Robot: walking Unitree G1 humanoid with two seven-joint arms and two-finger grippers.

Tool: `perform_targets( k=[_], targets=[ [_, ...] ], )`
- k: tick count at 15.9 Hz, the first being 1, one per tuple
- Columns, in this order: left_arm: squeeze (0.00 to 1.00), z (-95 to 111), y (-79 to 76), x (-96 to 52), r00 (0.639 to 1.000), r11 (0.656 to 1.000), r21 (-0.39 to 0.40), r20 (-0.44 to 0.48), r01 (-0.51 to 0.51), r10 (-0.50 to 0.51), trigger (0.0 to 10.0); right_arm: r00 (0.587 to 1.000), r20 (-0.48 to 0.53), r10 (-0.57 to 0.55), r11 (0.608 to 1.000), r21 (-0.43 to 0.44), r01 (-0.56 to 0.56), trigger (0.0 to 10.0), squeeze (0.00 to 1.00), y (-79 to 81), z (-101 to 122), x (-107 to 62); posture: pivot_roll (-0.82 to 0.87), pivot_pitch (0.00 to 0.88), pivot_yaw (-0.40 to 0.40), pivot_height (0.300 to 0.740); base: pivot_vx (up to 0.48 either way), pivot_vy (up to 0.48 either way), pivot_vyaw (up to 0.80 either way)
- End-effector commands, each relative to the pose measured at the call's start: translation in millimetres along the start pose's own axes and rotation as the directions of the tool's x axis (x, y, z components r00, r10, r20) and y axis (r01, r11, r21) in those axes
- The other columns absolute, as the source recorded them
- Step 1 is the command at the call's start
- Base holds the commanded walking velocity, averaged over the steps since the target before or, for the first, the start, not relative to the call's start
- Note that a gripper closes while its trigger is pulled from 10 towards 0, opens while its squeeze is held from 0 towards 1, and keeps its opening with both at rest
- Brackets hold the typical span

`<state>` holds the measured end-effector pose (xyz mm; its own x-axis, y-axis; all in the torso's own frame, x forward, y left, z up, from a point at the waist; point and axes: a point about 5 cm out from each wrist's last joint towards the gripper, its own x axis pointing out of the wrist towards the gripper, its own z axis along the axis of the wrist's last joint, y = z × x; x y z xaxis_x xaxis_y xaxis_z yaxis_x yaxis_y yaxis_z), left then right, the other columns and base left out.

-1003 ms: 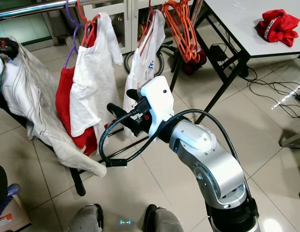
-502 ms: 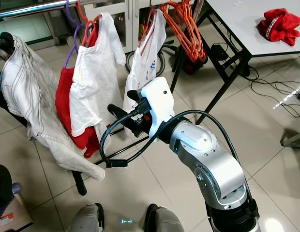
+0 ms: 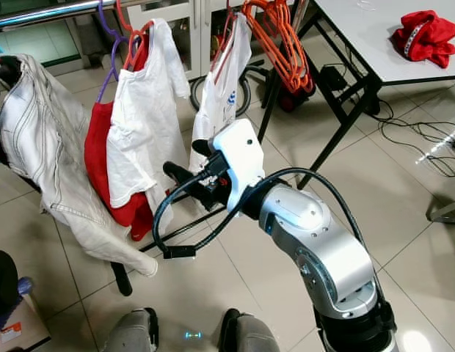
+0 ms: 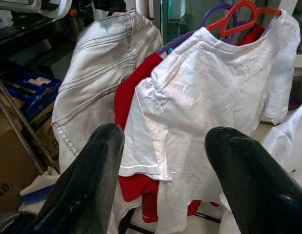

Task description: Hang hanger

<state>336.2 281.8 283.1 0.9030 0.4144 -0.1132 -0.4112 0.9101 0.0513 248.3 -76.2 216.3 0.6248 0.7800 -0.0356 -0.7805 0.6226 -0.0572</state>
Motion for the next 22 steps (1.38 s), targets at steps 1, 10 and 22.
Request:
perform_targets(
  k=[1, 10, 22],
  targets=[
    [0.00, -0.7, 0.5, -5.0, 1.000, 1.000, 0.002, -0.017, 0.013, -0.013, 10.0, 0.999, -0.004, 0.032, 0.999, 0.000, -0.032, 10.0, 0.00, 6.1, 0.3, -2.2, 0.11, 0.175, -0.051, 0.740, 0.000, 0.000, 0.00],
    [0.00, -12.8, 5.9, -11.1, 0.992, 0.998, 0.051, -0.121, 0.028, -0.022, 4.6, 0.999, -0.010, 0.048, 0.999, -0.007, -0.048, 10.0, 0.00, 7.0, -0.8, -1.4, 0.12, 0.168, -0.051, 0.740, 0.000, 0.000, 0.00],
    [0.00, -16.2, -1.8, -5.7, 0.985, 0.986, 0.104, -0.128, 0.130, -0.117, 0.0, 0.999, -0.009, 0.040, 0.999, -0.006, -0.040, 10.0, 0.00, 7.5, -1.5, -1.4, 0.12, 0.174, -0.037, 0.740, 0.000, 0.000, 0.00]
  ],
)
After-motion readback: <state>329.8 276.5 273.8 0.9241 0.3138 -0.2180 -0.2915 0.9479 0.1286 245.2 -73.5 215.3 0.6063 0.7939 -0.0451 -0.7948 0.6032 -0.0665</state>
